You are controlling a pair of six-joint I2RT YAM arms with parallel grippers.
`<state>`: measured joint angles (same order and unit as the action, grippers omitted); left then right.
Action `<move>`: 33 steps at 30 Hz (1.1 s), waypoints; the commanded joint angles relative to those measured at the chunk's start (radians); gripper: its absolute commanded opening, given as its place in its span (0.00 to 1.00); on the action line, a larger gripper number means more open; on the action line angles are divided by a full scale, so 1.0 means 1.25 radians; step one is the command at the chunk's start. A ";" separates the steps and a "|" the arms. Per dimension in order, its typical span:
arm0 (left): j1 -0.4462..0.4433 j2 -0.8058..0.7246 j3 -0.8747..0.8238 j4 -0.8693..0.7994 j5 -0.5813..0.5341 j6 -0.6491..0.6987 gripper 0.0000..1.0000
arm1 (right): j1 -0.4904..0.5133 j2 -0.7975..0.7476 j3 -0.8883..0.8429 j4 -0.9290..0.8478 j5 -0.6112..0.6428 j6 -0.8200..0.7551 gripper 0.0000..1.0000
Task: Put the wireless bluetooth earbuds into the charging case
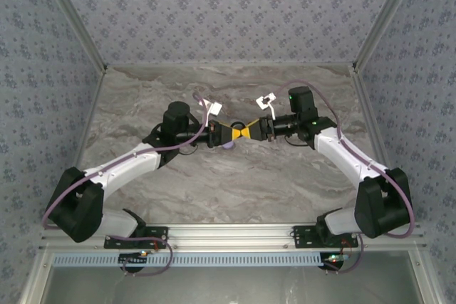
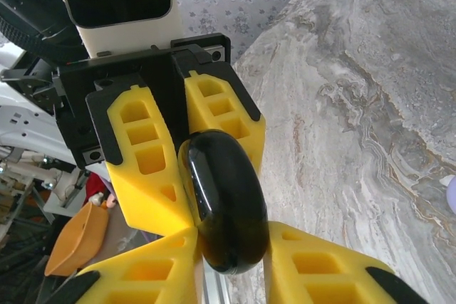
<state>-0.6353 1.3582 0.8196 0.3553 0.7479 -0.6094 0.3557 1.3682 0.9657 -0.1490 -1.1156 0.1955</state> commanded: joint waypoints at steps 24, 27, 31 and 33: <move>-0.005 -0.036 0.112 -0.231 0.111 0.193 0.11 | 0.013 0.045 0.235 -0.442 -0.027 -0.323 0.51; -0.007 -0.041 0.114 -0.234 0.110 0.194 0.11 | 0.020 0.049 0.238 -0.450 -0.025 -0.331 0.49; -0.008 -0.041 0.114 -0.235 0.110 0.193 0.10 | 0.029 0.054 0.238 -0.451 -0.032 -0.336 0.42; -0.010 -0.041 0.116 -0.235 0.111 0.193 0.11 | 0.031 0.055 0.240 -0.450 -0.032 -0.335 0.38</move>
<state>-0.6380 1.3293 0.9226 0.0692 0.8673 -0.3885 0.3817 1.4277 1.2335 -0.6788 -1.1202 -0.2024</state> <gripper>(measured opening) 0.189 0.394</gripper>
